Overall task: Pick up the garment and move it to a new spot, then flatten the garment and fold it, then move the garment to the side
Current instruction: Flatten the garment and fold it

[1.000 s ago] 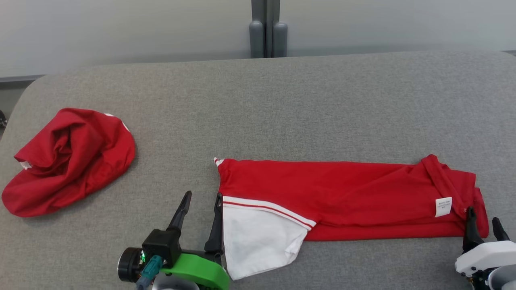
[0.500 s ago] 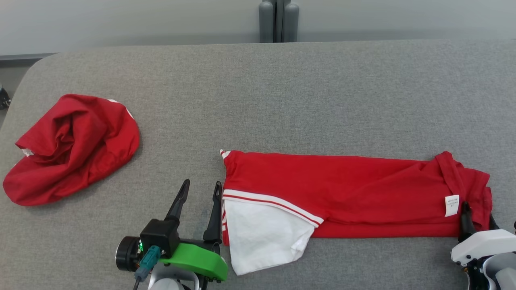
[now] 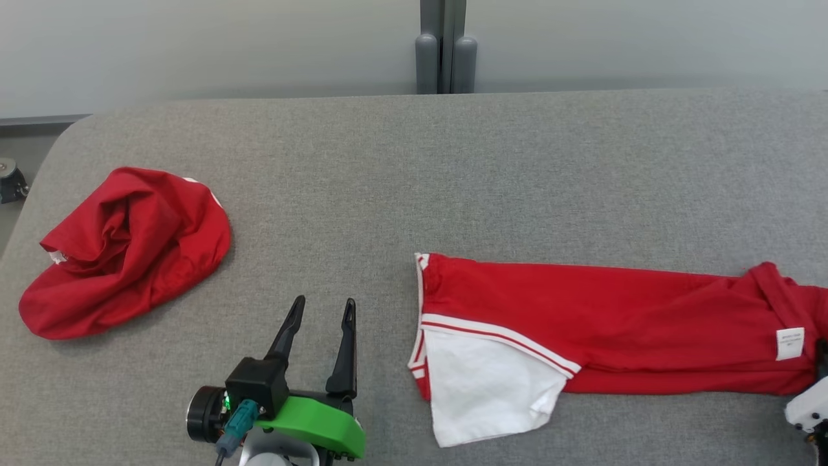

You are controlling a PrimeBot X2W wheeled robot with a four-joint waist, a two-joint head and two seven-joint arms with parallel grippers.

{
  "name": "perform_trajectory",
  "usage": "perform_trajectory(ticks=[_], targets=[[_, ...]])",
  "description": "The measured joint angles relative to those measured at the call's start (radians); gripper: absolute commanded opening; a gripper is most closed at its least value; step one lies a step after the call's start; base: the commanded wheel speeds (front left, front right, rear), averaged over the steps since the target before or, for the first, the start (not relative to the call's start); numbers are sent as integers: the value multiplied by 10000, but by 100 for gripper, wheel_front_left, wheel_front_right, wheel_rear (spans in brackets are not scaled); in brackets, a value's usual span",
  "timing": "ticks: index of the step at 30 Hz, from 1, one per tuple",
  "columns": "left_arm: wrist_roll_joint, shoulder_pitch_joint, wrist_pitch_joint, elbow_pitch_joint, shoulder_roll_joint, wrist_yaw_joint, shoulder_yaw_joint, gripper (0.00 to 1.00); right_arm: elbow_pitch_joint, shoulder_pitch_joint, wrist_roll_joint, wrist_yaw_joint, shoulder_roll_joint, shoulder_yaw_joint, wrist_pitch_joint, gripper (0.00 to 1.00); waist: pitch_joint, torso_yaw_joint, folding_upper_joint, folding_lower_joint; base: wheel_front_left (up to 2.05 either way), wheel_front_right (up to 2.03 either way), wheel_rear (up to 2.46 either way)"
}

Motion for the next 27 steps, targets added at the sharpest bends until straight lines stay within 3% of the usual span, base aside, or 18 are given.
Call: perform_trajectory(ticks=[7, 15, 23, 27], targets=[[-128, 136, 0, 38, 0, 0, -102, 100, -142, 4, -328, 0, -441, -541, 0, 0, -365, -30, 0, 0, 0, 0, 0], [-418, 433, 0, 84, 0, 6, -155, 100, -1016, 269, -458, -6, -414, -94, 0, 0, -942, 15, 0, 0, 0, 0, 0], [-571, 534, 0, -46, 6, 125, 226, 100, -2662, 218, -903, -8, 105, 811, 583, 0, -1296, 177, 0, 0, 0, 0, 0], [-487, 546, -2, -25, 0, 105, 460, 100, -3615, 201, -1254, -12, 823, 1279, 1049, 0, -1314, 354, 0, 0, 0, 0, 0]])
